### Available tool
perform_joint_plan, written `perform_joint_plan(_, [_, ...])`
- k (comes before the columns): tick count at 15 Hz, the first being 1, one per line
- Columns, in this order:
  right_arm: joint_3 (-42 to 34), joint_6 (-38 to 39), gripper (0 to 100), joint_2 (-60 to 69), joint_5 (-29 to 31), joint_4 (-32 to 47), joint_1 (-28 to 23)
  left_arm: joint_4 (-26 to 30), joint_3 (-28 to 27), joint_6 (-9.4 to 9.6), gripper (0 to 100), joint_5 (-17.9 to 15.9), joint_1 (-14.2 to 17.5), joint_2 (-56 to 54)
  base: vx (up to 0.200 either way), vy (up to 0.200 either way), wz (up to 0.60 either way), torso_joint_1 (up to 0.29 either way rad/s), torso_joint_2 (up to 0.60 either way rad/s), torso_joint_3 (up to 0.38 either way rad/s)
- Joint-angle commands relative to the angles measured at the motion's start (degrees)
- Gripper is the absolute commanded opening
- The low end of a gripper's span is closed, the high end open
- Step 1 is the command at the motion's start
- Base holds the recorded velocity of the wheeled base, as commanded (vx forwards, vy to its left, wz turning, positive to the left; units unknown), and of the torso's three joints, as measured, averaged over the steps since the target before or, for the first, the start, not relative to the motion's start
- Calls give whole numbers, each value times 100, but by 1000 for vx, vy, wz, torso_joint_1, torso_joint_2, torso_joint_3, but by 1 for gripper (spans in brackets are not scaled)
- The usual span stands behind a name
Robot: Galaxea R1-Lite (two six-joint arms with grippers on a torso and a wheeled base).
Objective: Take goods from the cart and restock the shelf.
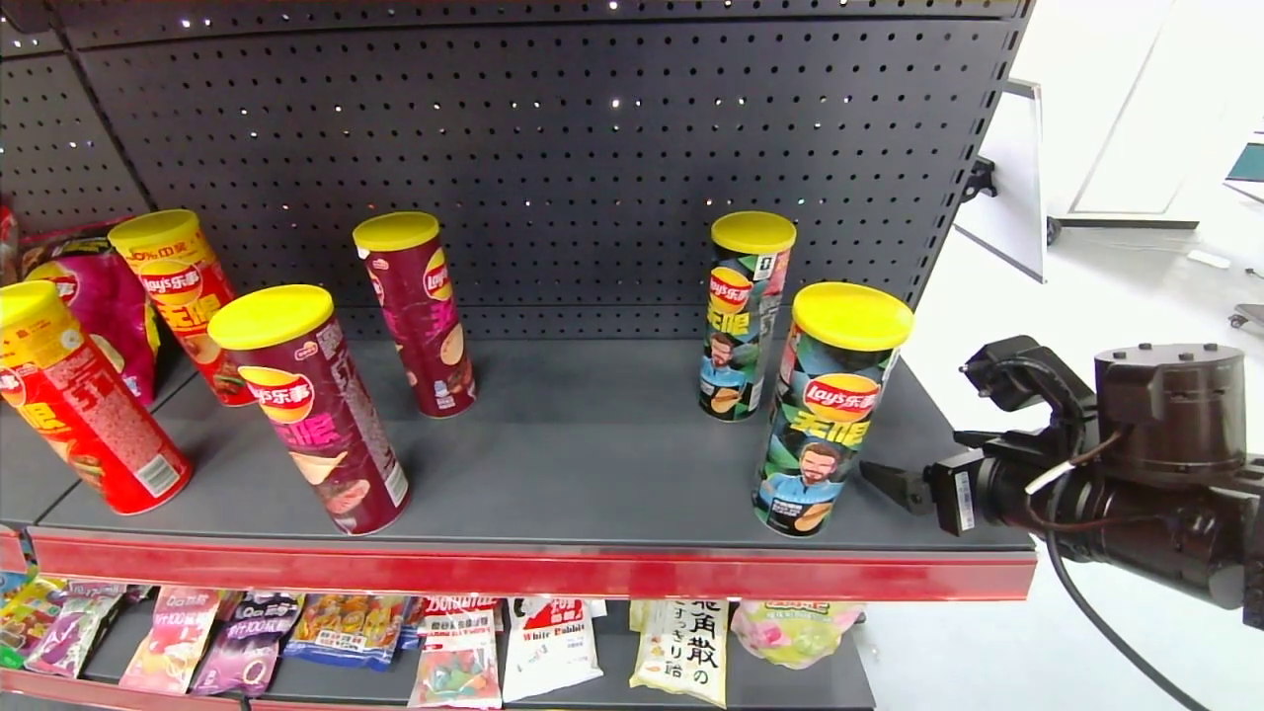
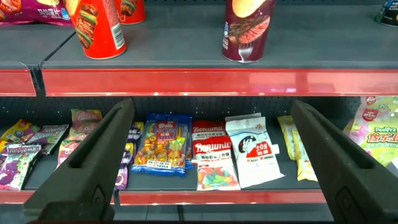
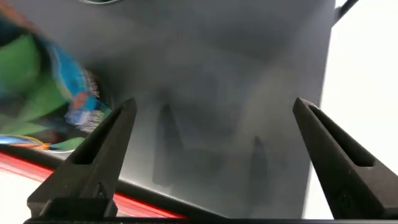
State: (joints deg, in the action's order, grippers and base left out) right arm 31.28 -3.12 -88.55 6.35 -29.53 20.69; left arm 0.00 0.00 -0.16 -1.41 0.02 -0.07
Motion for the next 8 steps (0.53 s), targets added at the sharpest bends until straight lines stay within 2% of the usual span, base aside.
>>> perform_joint_plan(1, [1, -22, 100, -66, -2, -1, 120, 0, 0, -2, 100, 1, 6, 7, 0, 0, 0, 0, 0, 0])
perform_joint_plan(8, [159, -180, 100, -250, 6, -124, 366, 0, 0, -2, 100, 1, 6, 7, 0, 0, 0, 0, 0, 0])
